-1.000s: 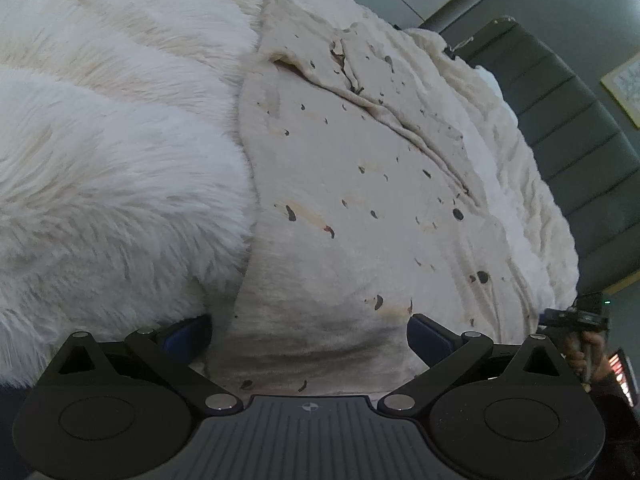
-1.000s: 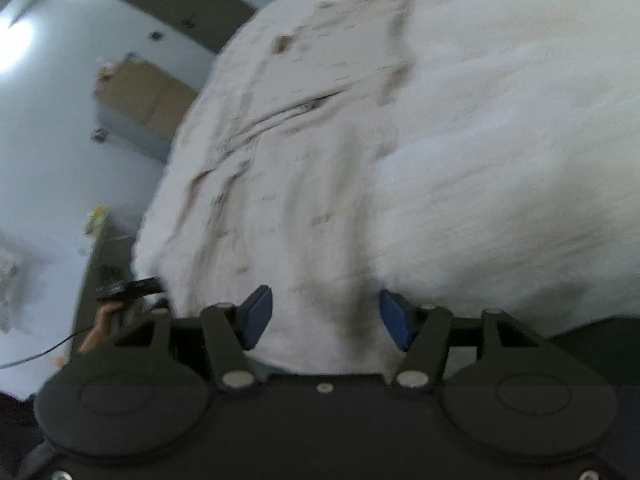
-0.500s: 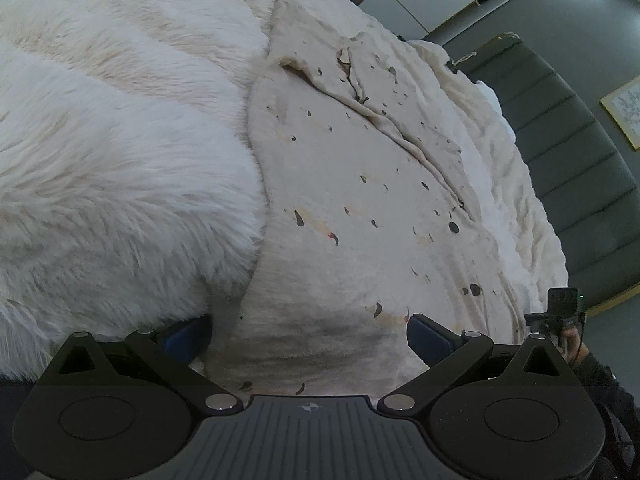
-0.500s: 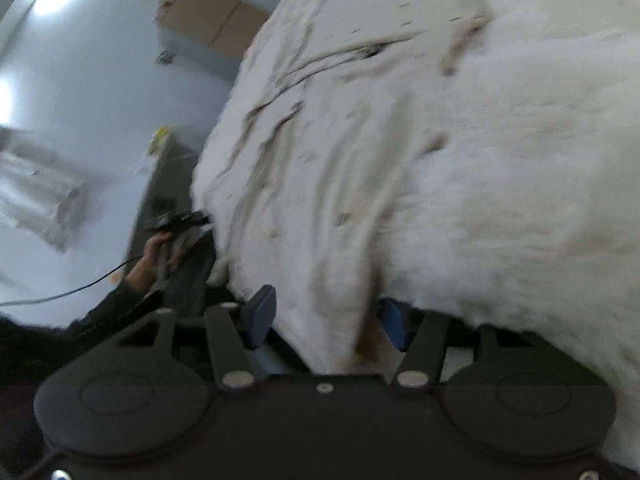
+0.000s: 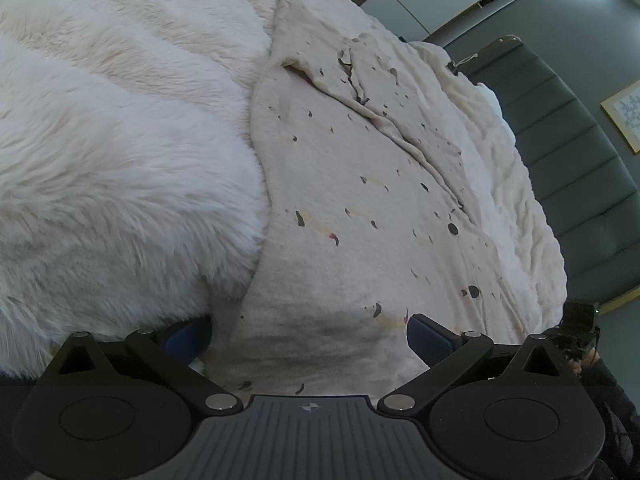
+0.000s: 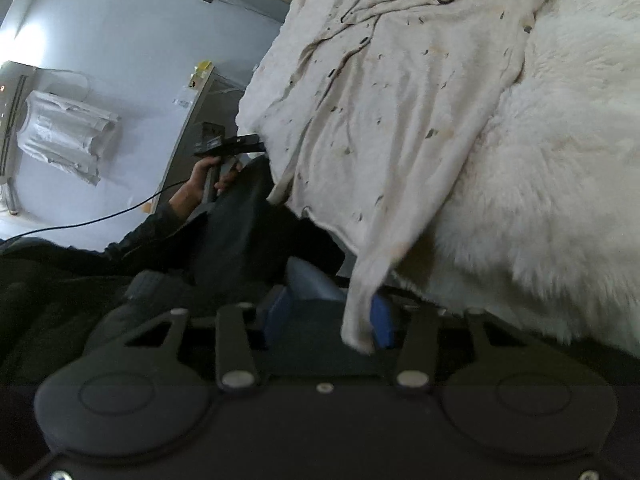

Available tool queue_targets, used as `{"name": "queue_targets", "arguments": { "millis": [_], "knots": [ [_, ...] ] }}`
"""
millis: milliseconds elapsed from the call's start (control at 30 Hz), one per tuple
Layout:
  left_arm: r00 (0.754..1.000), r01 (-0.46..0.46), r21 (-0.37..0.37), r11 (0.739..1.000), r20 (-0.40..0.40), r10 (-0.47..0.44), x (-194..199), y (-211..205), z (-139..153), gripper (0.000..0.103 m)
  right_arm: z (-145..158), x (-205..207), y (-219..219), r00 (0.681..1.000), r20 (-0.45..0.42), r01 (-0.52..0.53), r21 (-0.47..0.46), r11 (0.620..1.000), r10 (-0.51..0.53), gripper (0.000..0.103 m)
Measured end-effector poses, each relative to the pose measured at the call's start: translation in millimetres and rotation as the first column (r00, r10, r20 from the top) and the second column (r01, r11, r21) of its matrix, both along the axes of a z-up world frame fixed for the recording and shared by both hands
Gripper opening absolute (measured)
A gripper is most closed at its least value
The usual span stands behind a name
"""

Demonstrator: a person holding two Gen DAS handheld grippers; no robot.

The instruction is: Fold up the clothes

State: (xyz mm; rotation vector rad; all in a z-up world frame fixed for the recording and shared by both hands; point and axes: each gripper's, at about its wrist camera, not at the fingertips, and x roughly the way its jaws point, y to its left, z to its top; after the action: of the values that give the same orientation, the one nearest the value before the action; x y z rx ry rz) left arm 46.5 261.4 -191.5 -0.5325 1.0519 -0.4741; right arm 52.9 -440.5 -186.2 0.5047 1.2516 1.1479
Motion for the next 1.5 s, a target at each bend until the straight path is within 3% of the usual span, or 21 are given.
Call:
{"name": "queue_targets", "arguments": {
  "millis": [167,333,400,600,667,767,833,867,933,1067,1100,1200,1267,1433,1500],
  "knots": [
    [0.999,0.038,-0.008,0.999,-0.006,-0.038,3,3,1,0.103,-16,0,-10,0.994,-0.027,0.103,0.010,0.995,-0.102,0.046],
    [0.996,0.084,-0.040,0.996,-0.016,-0.085,7,10,2,0.103,-44,8,-15,0.970,-0.071,0.230,-0.041,0.972,-0.232,0.048],
    [0.993,0.121,-0.035,0.992,-0.010,-0.121,9,10,1,0.103,-50,9,-16,0.961,-0.086,0.261,-0.021,0.965,-0.262,0.048],
    [0.980,0.198,-0.043,0.979,0.000,-0.198,13,12,-2,0.102,-54,7,-12,0.962,-0.090,0.261,0.049,0.964,-0.256,0.040],
    [0.964,0.264,-0.007,0.965,0.024,-0.263,12,8,-1,0.101,-55,7,-11,0.962,-0.092,0.263,0.047,0.964,-0.258,0.034],
    [0.951,0.306,0.064,0.950,0.035,-0.309,12,6,2,0.067,-55,8,-11,0.962,-0.092,0.260,0.036,0.965,-0.256,0.025],
    [0.946,0.316,0.098,0.944,0.042,-0.321,11,9,4,0.026,-54,9,-8,0.965,-0.091,0.249,0.035,0.968,-0.245,0.023],
    [0.950,0.307,0.091,0.947,0.037,-0.311,11,14,3,0.022,-53,9,-8,0.967,-0.090,0.243,0.039,0.969,-0.239,0.022],
    [0.952,0.303,0.012,0.953,0.030,-0.303,8,25,-2,0.020,-53,9,-7,0.970,-0.093,0.231,0.046,0.972,-0.227,0.021],
    [0.954,0.296,-0.071,0.953,0.065,-0.291,6,28,-4,0.021,-53,7,-9,0.969,-0.097,0.233,0.060,0.971,-0.226,0.021],
    [0.959,0.280,-0.089,0.956,0.069,-0.275,7,28,-5,0.023,-53,7,-9,0.969,-0.100,0.234,0.060,0.970,-0.228,0.022],
    [0.965,0.261,-0.160,0.952,0.031,-0.260,14,28,-13,0.043,-54,10,-8,0.967,-0.118,0.234,0.044,0.971,-0.228,0.026],
    [0.966,0.253,-0.225,0.941,-0.003,-0.260,21,27,-19,0.043,-54,12,-7,0.966,-0.129,0.231,0.025,0.973,-0.226,0.033],
    [0.959,0.275,-0.188,0.943,-0.022,-0.284,23,22,-18,0.043,-52,14,1,0.971,-0.109,0.215,0.001,0.977,-0.213,0.031],
    [0.957,0.286,-0.153,0.946,-0.002,-0.290,18,17,-13,0.043,-51,12,2,0.974,-0.094,0.205,-0.006,0.979,-0.205,0.017]
  ]
}}
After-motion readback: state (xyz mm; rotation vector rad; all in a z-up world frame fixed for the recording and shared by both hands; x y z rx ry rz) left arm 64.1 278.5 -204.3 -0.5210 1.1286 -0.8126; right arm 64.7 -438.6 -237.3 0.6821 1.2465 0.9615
